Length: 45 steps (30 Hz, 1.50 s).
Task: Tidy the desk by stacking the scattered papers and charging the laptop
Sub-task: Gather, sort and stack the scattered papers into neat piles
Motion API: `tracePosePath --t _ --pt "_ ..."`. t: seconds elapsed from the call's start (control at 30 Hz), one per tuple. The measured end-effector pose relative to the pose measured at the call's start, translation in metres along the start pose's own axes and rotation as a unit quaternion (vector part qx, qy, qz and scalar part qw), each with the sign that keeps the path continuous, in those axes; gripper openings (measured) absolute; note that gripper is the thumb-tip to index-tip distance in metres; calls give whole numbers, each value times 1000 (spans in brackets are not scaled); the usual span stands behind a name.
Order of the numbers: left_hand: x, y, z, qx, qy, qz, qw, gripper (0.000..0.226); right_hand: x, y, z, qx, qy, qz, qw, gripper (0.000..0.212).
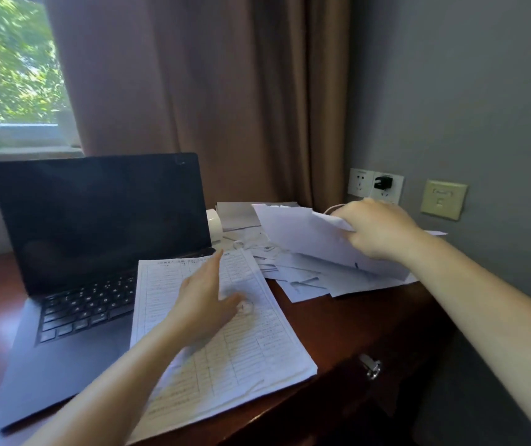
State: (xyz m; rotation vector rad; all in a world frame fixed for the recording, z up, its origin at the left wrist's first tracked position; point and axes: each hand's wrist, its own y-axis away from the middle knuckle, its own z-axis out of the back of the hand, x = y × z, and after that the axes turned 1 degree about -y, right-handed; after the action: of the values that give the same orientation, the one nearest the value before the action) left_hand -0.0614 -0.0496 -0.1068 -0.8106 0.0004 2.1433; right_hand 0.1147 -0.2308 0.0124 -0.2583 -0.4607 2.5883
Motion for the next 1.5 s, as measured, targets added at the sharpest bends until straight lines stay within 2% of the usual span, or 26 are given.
tracePosePath --t 0.07,0.13,0.2,0.27,0.37,0.47,0.53,0.57,0.63,0.7,0.83,0.93,0.97,1.03,1.07,1.13,1.2,1.27,1.33,1.4,1.5 --pt "-16 -14 10 -12 103 -32 994 91 5 0 16 -2 6 4 1000 36" --pt "-36 -27 21 -26 168 -62 984 86 10 -1 30 -19 8 12 1000 39" --pt "-57 -37 28 -24 220 -79 972 67 15 -2 42 -34 15 13 999 35" --pt "-78 -38 29 -18 283 -100 954 36 17 -5 54 -53 12 14 998 32" --pt "-98 -39 23 -58 338 -134 930 5 14 -8 73 -75 6 22 997 34" --pt "-114 -39 25 -120 350 -137 919 14 11 -7 85 -95 -9 25 995 28" --pt "-122 -40 31 -155 353 -126 914 26 6 -4 89 -136 -8 22 990 13" --pt "-127 -40 35 -174 354 -118 911 31 3 -3 90 -166 1 13 986 16" --pt "-130 -38 44 -211 365 -108 900 32 -5 -2 89 -210 24 -7 977 37" --pt "-127 -35 50 -240 375 -103 889 31 -14 -3 80 -218 27 -11 976 62" --pt "-116 -26 64 -274 383 -100 877 39 -21 -6 57 -240 -88 -16 967 90" --pt "-107 -20 78 -292 400 -99 863 32 -9 -8 45 -264 -227 -17 937 104" --pt "-104 -19 81 -294 410 -94 858 28 -3 -9 42 -253 -315 -20 914 107" --pt "-97 -18 86 -294 418 -91 855 27 7 -14 39 -222 -494 -28 840 111" --pt "-93 -17 88 -295 423 -94 851 29 9 -17 38 -212 -541 -36 813 111" --pt "-85 -17 92 -295 428 -90 849 32 13 -22 34 -193 -567 -44 799 108" --pt "-79 -17 95 -295 417 -74 857 20 16 -24 28 -198 -595 -48 778 95" --pt "-76 -15 94 -275 394 -76 874 6 22 -25 18 -218 -627 -46 747 60" --pt "-71 -15 92 -262 375 -72 886 9 28 -22 11 -218 -629 -37 745 38" --pt "-64 -15 91 -264 359 -57 893 14 31 -18 4 -210 -643 -28 736 39" --pt "-50 -12 82 -255 337 -45 905 24 31 -9 -14 -185 -685 -44 703 51"
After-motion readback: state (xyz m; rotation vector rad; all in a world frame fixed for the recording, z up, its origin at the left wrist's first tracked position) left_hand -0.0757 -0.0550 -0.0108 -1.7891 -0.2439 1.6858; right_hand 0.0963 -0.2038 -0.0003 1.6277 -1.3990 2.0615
